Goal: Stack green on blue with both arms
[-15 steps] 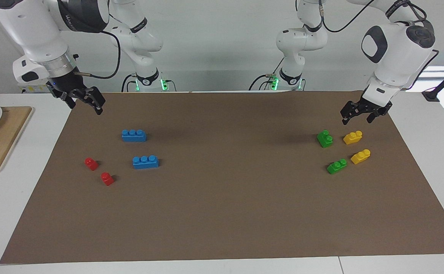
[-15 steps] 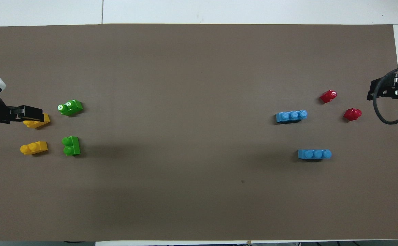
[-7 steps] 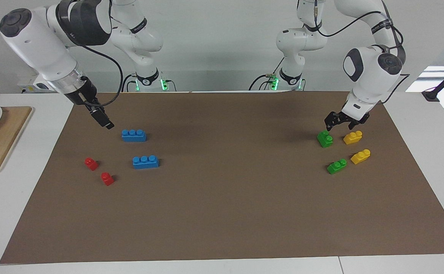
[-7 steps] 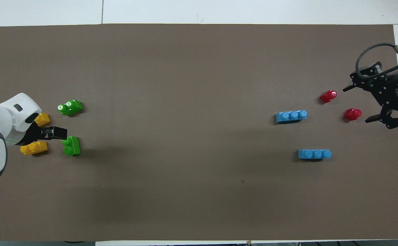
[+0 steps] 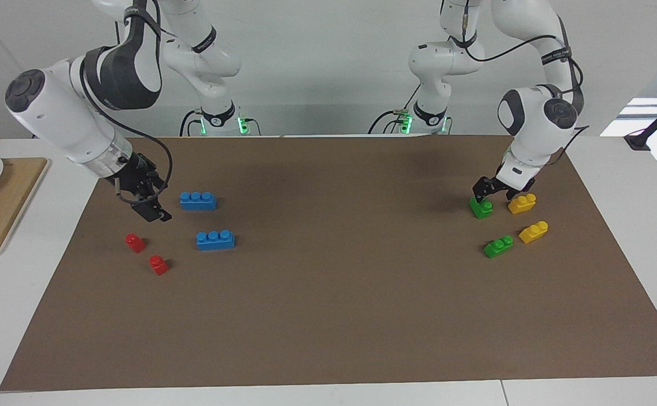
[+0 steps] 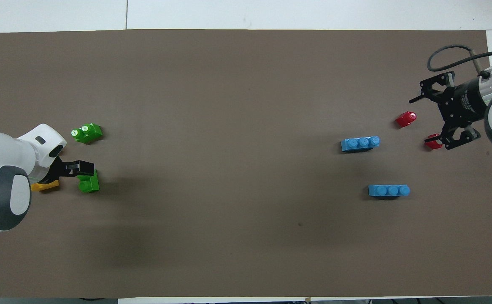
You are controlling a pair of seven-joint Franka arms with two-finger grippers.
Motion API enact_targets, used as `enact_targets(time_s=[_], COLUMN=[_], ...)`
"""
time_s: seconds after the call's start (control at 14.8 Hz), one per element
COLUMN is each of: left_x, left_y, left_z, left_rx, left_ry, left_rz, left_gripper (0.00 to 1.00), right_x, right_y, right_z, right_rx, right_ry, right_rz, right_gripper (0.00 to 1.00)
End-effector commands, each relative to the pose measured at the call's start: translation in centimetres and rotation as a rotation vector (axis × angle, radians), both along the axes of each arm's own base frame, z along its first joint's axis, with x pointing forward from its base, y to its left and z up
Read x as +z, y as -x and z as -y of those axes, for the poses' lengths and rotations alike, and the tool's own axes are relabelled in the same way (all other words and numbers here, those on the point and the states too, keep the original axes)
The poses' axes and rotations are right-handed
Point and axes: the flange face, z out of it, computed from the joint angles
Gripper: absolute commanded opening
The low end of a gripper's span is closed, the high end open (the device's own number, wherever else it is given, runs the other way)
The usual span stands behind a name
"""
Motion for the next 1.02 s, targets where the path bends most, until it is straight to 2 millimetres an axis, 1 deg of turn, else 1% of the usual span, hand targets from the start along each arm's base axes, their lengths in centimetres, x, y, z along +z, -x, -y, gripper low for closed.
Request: enact_targets(time_s=[0.0, 0.2, 0.34, 0.41, 0.54, 0.61, 0.68, 0.75, 0.88, 0.95], left_x=[-1.6, -2.6, -3.0, -3.2, -3.7, -3.7, -3.8, -3.9, -3.9, -4.0], left_y=[0.1, 0.3, 0.6, 0.8, 1.2, 1.3, 1.4, 1.4, 1.6, 1.6], left_z=[0.3, 0.2, 0.2, 0.3, 0.3, 0.3, 0.4, 0.4, 0.4, 0.4], left_rx=[0.045, 0.054, 0.084, 0.103, 0.115, 0.117, 0.117, 0.123, 0.142, 0.147], left_ry=[-0.018, -0.018, -0.02, -0.021, -0.023, -0.023, -0.023, -0.024, -0.025, -0.025], left_rz=[0.013, 0.002, -0.005, -0.009, -0.021, -0.023, -0.026, -0.029, -0.035, -0.038], left_gripper=[1.0, 1.0, 0.96, 0.95, 0.95, 0.95, 0.94, 0.86, 0.66, 0.48], right_x=[-2.0, -4.3, -5.6, -6.4, -8.1, -8.8, -9.4, -10.1, -11.1, -11.6], right_y=[0.3, -0.2, -0.5, -0.7, -0.3, -0.2, 0.0, 0.2, 0.8, 0.9], right_z=[-0.5, -0.9, -1.0, -0.9, -1.3, -2.0, -1.9, -2.0, -2.8, -2.8], right_rx=[-0.085, -0.13, -0.157, -0.168, -0.171, -0.163, -0.173, -0.185, -0.18, -0.172], right_ry=[-0.061, -0.061, -0.085, -0.088, -0.084, -0.083, -0.084, -0.09, -0.088, -0.088], right_rz=[0.016, 0.033, 0.033, 0.033, 0.026, 0.025, 0.029, 0.031, 0.025, 0.021], right_gripper=[0.98, 0.98, 0.98, 0.98, 0.98, 0.99, 0.99, 0.99, 0.99, 0.99])
